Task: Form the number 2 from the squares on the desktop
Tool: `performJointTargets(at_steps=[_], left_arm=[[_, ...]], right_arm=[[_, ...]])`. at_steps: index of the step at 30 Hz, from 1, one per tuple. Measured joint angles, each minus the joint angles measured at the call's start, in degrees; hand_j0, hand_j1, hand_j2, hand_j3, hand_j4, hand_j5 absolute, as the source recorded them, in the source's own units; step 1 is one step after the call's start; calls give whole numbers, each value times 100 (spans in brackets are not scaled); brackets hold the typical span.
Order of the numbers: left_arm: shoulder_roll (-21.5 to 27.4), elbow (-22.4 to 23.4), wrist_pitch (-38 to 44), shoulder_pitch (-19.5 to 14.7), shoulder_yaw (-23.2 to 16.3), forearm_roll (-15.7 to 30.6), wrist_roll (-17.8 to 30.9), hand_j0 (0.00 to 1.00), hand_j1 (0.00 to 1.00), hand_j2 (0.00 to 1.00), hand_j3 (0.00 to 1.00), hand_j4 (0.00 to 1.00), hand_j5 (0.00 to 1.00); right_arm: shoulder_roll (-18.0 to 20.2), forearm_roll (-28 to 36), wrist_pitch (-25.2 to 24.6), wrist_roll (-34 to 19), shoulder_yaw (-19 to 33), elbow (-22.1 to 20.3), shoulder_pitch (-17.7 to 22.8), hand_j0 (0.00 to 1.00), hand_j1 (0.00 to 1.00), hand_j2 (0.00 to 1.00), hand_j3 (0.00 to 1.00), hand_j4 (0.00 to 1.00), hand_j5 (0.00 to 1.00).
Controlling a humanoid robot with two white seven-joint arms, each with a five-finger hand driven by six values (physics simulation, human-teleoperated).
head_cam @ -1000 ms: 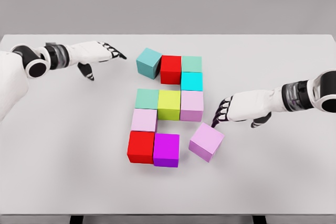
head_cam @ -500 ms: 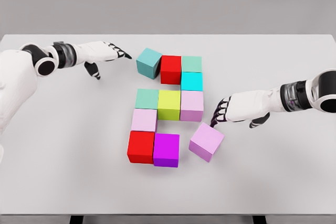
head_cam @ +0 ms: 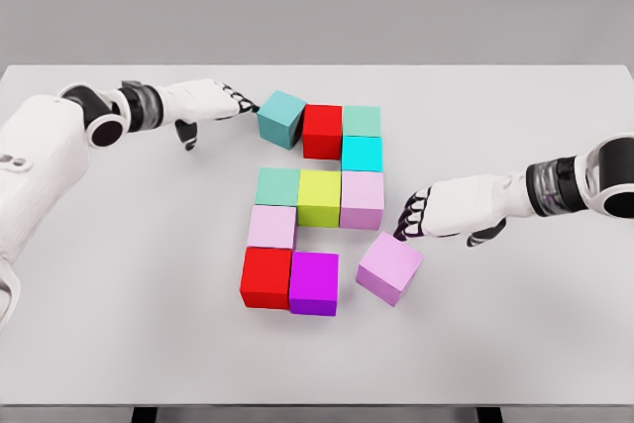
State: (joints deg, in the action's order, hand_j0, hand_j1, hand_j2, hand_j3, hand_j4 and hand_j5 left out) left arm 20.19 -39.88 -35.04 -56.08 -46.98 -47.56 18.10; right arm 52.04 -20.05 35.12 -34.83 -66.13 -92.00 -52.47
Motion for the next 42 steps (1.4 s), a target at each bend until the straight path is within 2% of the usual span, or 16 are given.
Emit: performJointTargets(at_steps=[4, 7, 12, 27, 42], left_arm=[[30, -135, -12, 0, -16, 52, 29, 100, 100, 100, 100, 100, 100], [33, -247, -8, 18, -39, 395, 174, 100, 100, 100, 100, 100, 100], [44, -381, -6, 70, -50, 549, 241, 100, 100, 100, 100, 100, 100], [142, -427, -5, 123, -60, 569, 256, 100, 100, 100, 100, 100, 100], [242, -568, -4, 202, -59, 573, 256, 100, 100, 100, 100, 100, 100]], right_arm=[[39, -5, 0, -3, 0, -145, 0, 92, 92, 92, 92, 92, 92], [57, -5, 0, -6, 0, -214, 0, 93, 93, 93, 93, 93, 93], [65, -6, 1, -8, -3, -249, 0, 92, 92, 92, 92, 92, 92], [161, -3, 1, -8, -3, -274, 9, 93, 93, 93, 93, 93, 93], [315, -60, 1, -18, -52, -757, 88, 93, 93, 93, 93, 93, 93]])
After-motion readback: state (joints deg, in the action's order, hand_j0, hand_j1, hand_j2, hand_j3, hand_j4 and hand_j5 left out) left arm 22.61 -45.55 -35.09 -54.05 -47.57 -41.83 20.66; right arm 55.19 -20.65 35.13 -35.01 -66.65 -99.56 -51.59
